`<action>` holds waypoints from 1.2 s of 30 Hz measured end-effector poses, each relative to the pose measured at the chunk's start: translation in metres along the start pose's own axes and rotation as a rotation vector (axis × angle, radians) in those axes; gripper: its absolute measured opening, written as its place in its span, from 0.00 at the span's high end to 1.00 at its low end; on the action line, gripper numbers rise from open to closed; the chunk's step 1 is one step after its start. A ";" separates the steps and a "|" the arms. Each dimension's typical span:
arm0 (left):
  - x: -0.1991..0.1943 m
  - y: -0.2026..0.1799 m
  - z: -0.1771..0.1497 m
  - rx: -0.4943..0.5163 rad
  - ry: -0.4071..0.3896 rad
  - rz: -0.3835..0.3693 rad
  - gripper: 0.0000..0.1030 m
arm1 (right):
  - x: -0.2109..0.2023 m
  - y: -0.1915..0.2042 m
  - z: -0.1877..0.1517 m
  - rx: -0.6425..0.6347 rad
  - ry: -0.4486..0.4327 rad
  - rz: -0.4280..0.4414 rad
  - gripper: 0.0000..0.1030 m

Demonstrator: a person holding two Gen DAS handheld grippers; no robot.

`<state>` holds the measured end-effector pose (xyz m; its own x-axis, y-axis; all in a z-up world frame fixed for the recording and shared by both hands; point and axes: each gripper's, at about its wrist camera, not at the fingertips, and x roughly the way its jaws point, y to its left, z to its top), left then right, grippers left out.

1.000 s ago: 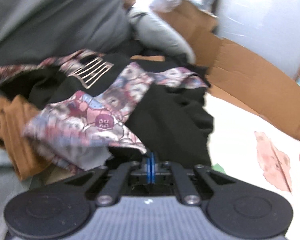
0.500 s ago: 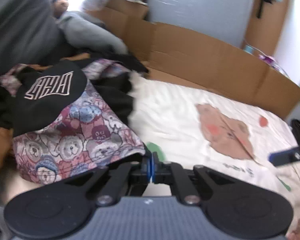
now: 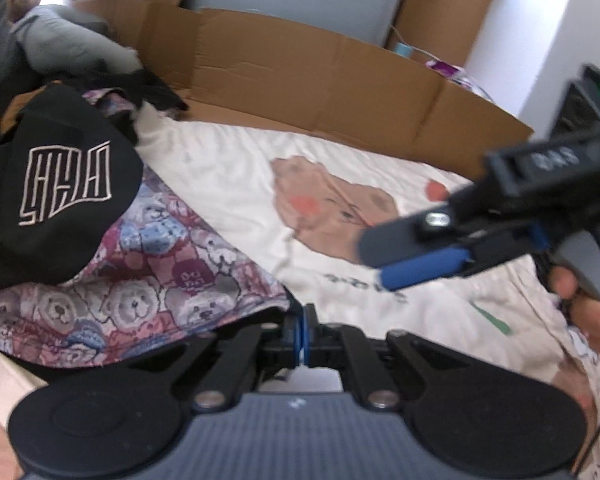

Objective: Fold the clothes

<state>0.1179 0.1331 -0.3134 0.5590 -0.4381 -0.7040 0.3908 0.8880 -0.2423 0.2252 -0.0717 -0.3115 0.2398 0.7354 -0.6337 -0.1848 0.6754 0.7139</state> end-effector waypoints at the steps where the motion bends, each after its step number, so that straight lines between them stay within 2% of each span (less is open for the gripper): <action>1: 0.000 -0.004 -0.001 0.006 0.002 -0.010 0.99 | 0.003 -0.001 -0.001 0.010 0.009 0.003 0.45; 10: 0.001 -0.028 -0.009 0.091 0.013 -0.074 0.99 | 0.022 -0.024 -0.007 0.190 0.064 0.034 0.56; 16: 0.000 -0.040 -0.014 0.179 0.001 -0.065 0.99 | 0.029 -0.035 -0.006 0.282 0.080 0.007 0.70; 23: 0.002 -0.054 -0.021 0.324 -0.010 -0.055 0.99 | 0.038 -0.042 -0.010 0.342 0.143 -0.007 0.71; 25: 0.003 -0.054 -0.021 0.327 -0.005 -0.060 0.99 | 0.039 -0.041 -0.011 0.337 0.155 -0.019 0.73; 28: 0.005 -0.054 -0.021 0.317 0.008 -0.068 0.99 | 0.039 -0.042 -0.011 0.320 0.162 -0.037 0.90; 29: 0.006 -0.053 -0.022 0.305 0.015 -0.070 0.99 | 0.038 -0.041 -0.011 0.309 0.157 -0.045 0.98; 31: 0.006 -0.047 -0.021 0.257 0.036 -0.083 0.97 | 0.035 -0.042 -0.010 0.298 0.148 -0.052 0.99; 33: 0.007 -0.040 -0.020 0.216 0.055 -0.073 0.90 | 0.032 -0.045 -0.009 0.302 0.138 -0.047 0.99; 36: 0.008 -0.027 -0.019 0.162 0.076 -0.047 0.87 | 0.024 -0.049 -0.007 0.300 0.116 -0.053 1.00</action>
<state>0.0979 0.1080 -0.3248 0.4830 -0.4611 -0.7443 0.5315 0.8300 -0.1693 0.2332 -0.0865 -0.3635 0.1279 0.7126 -0.6898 0.1181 0.6796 0.7240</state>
